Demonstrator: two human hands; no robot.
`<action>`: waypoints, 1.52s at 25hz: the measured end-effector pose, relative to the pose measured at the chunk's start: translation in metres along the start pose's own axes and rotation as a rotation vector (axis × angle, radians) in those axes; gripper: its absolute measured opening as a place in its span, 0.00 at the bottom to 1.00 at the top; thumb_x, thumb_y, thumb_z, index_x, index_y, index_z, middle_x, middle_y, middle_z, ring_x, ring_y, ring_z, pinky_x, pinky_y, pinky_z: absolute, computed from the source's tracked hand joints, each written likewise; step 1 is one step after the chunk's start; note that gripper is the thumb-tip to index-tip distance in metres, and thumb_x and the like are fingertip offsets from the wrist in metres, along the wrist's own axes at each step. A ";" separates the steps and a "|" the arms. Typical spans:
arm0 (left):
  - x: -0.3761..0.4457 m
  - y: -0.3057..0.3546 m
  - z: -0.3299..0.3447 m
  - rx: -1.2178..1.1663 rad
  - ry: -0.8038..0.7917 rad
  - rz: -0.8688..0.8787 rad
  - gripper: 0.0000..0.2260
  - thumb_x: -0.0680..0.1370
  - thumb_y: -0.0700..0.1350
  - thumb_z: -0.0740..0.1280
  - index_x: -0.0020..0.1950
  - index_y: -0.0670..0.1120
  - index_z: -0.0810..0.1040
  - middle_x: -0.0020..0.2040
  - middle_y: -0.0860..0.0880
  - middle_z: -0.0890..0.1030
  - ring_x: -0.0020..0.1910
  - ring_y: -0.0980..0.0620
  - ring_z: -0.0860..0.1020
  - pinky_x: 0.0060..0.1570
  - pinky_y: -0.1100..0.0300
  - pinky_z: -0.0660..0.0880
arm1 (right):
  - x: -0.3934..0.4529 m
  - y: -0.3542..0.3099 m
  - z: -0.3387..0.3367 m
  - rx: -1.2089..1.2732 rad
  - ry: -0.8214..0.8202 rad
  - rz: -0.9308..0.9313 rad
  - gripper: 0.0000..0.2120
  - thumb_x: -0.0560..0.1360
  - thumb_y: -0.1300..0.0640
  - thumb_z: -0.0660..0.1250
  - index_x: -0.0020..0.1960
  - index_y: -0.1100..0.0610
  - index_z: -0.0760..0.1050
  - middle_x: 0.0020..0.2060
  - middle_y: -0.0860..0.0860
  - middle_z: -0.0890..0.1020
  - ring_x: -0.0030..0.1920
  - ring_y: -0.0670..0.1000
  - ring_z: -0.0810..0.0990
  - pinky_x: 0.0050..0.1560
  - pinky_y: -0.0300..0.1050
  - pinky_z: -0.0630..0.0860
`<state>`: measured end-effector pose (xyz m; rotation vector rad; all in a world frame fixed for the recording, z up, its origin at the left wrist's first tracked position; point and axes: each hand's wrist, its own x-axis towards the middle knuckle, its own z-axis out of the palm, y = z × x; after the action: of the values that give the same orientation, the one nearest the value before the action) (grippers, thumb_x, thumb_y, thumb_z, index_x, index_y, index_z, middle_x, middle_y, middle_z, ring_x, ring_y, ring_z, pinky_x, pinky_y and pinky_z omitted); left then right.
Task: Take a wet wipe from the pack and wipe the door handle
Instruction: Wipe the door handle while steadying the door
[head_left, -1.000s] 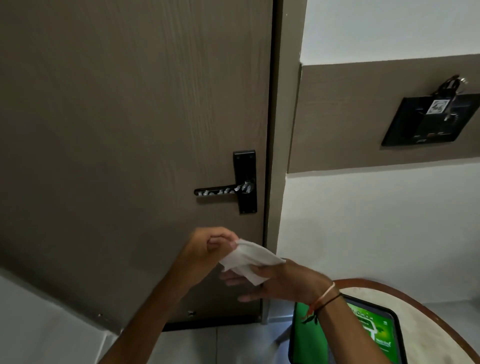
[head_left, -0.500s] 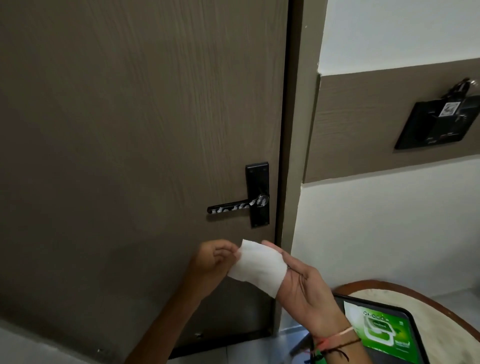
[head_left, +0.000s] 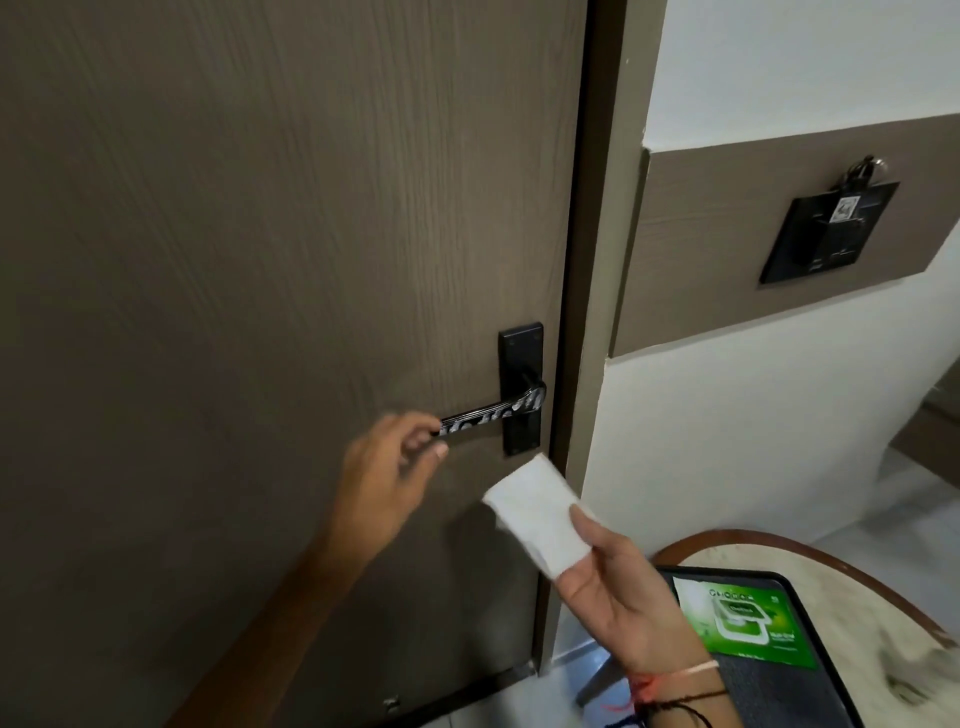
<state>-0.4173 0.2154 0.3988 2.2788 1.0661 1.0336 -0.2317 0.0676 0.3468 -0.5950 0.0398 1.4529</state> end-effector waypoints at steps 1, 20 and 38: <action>0.015 -0.003 -0.010 0.224 0.152 0.168 0.07 0.80 0.41 0.71 0.57 0.43 0.83 0.52 0.43 0.82 0.51 0.47 0.80 0.53 0.56 0.76 | 0.003 -0.003 0.008 0.013 0.059 -0.142 0.21 0.76 0.62 0.69 0.67 0.66 0.73 0.58 0.68 0.83 0.53 0.64 0.85 0.51 0.62 0.82; 0.112 -0.034 -0.035 1.195 0.573 0.653 0.26 0.85 0.53 0.57 0.83 0.48 0.58 0.79 0.39 0.55 0.79 0.42 0.57 0.75 0.42 0.58 | 0.160 0.134 0.065 -1.373 0.360 -1.298 0.46 0.79 0.32 0.51 0.80 0.64 0.38 0.80 0.66 0.45 0.81 0.63 0.45 0.81 0.56 0.47; 0.112 -0.033 -0.031 1.216 0.601 0.643 0.26 0.85 0.53 0.58 0.82 0.48 0.61 0.78 0.38 0.66 0.78 0.42 0.58 0.74 0.41 0.61 | 0.177 0.061 0.028 -1.734 0.426 -1.528 0.51 0.74 0.25 0.49 0.81 0.59 0.36 0.81 0.55 0.36 0.81 0.58 0.39 0.81 0.55 0.42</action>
<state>-0.4087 0.3250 0.4484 3.5648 1.4902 1.6942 -0.2725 0.2406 0.2824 -1.7200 -1.1737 -0.4997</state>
